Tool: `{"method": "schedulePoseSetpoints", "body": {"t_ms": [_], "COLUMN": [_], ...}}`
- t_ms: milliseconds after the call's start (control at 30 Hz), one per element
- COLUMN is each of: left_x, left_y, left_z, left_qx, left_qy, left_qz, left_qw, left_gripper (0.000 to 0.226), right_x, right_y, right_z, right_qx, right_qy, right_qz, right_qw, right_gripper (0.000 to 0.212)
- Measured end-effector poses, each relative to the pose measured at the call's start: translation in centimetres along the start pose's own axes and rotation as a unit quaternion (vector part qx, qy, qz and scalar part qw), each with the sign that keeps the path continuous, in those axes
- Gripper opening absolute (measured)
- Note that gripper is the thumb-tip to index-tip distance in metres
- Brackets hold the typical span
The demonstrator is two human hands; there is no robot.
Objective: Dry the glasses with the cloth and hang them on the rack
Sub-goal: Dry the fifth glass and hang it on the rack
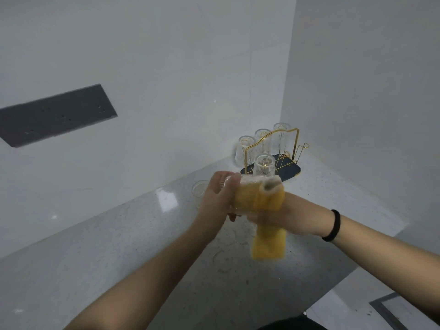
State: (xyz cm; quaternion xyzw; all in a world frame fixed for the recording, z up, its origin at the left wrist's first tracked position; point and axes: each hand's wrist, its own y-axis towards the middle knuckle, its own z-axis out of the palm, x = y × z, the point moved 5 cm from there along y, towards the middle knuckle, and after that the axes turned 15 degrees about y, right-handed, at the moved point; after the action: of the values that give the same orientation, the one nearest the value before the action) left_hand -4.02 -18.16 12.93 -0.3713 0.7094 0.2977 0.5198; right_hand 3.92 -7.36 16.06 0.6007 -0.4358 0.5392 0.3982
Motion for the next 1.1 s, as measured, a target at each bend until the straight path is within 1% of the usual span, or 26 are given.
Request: {"method": "schedulePoseSetpoints", "body": {"t_ms": [33,67,100,133,167,233,267,300,333,367,400,433,467,500,533,600,633,700,733,767,833,900,933,967,1033,1100], "left_x": [0.0,0.2,0.4,0.5,0.7,0.8,0.6,0.3,0.1,-0.1,-0.2,-0.3,-0.1,0.2,0.5,1.2,1.6,2.2,2.5,2.6,1.9,0.3,-0.3,-0.5,0.0,0.4], "left_y": [0.2,0.3,0.1,0.1,0.0,-0.1,-0.2,-0.3,-0.5,-0.6,-0.5,-0.3,-0.1,0.1,0.0,-0.5,-1.0,-1.6,-1.5,-1.1,0.0,0.6,0.7,0.7,0.7,0.4], "left_z": [0.0,0.0,0.0,0.0,0.1,0.4,0.5,0.4,0.5,0.6,0.7,0.7,0.7,0.8,0.8,1.1,1.2,1.5,1.5,1.4,0.4,0.3,0.7,1.2,2.2,2.4], "left_qx": [0.061,0.125,0.173,0.200,0.209,0.176,0.130,0.079,0.038,0.015,0.004,0.005,0.024,0.057,0.099,0.185,0.219,0.269,0.275,0.267,0.241,0.251,0.279,0.306,0.343,0.345], "left_qy": [-0.009,-0.010,-0.011,-0.013,-0.019,-0.042,-0.044,-0.033,-0.020,-0.014,-0.025,-0.046,-0.071,-0.095,-0.113,-0.143,-0.141,-0.120,-0.102,-0.067,0.072,0.199,0.225,0.228,0.165,0.055], "left_qz": [-0.063,-0.121,-0.163,-0.183,-0.187,-0.135,-0.072,0.006,0.073,0.109,0.111,0.084,0.041,-0.015,-0.073,-0.192,-0.240,-0.276,-0.268,-0.235,-0.105,0.030,0.064,0.078,0.056,0.001], "left_qw": [0.996,0.985,0.971,0.962,0.960,0.974,0.988,0.996,0.996,0.994,0.994,0.995,0.996,0.994,0.986,0.953,0.935,0.915,0.918,0.932,0.962,0.947,0.931,0.921,0.923,0.937], "left_gripper": [0.048,0.048,0.049,0.050,0.053,0.062,0.062,0.058,0.052,0.048,0.046,0.047,0.049,0.051,0.051,0.048,0.048,0.055,0.062,0.072,0.092,0.088,0.085,0.086,0.077,0.056], "right_x": [-0.7,-1.4,-1.8,-1.6,-1.4,-0.3,0.3,0.9,1.2,1.2,1.1,1.1,0.9,0.6,0.1,-0.9,-1.3,-1.4,-1.2,-0.9,-0.3,-0.1,0.1,0.1,0.4,0.3], "right_y": [-0.1,0.0,-0.1,-0.1,-0.1,0.0,0.0,0.0,0.0,0.0,0.0,0.1,0.0,-0.1,-0.2,-0.4,-0.4,-0.6,-0.5,-0.3,0.1,0.4,0.4,0.6,0.5,0.7], "right_z": [0.2,0.2,0.3,0.2,0.1,-0.9,-1.5,-2.1,-2.4,-2.4,-2.3,-2.0,-1.7,-1.2,-0.7,0.1,0.4,0.5,0.2,-0.5,-1.8,-2.5,-2.6,-2.5,-2.5,-3.4], "right_qx": [0.011,0.017,0.015,0.005,0.003,-0.015,-0.030,-0.042,-0.047,-0.043,-0.033,-0.026,-0.019,-0.003,0.022,0.072,0.092,0.109,0.107,0.091,0.062,0.057,0.063,0.071,0.068,-0.007], "right_qy": [-0.146,-0.267,-0.337,-0.351,-0.332,-0.204,-0.096,0.034,0.158,0.243,0.268,0.238,0.155,0.043,-0.081,-0.276,-0.322,-0.339,-0.329,-0.307,-0.250,-0.217,-0.209,-0.197,-0.163,-0.148], "right_qz": [-0.005,-0.015,-0.036,-0.065,-0.080,-0.063,-0.049,-0.030,-0.013,0.003,0.015,0.026,0.032,0.037,0.039,0.031,0.024,0.021,0.031,0.037,0.043,0.049,0.052,0.055,0.057,0.026], "right_qw": [0.989,0.963,0.941,0.934,0.940,0.977,0.994,0.998,0.986,0.969,0.963,0.971,0.987,0.998,0.996,0.958,0.942,0.934,0.938,0.947,0.965,0.973,0.974,0.976,0.983,0.989], "right_gripper": [0.022,0.032,0.039,0.041,0.040,0.030,0.024,0.021,0.021,0.023,0.026,0.031,0.035,0.037,0.038,0.041,0.044,0.044,0.042,0.038,0.031,0.019,0.015,0.018,0.020,0.020]}}
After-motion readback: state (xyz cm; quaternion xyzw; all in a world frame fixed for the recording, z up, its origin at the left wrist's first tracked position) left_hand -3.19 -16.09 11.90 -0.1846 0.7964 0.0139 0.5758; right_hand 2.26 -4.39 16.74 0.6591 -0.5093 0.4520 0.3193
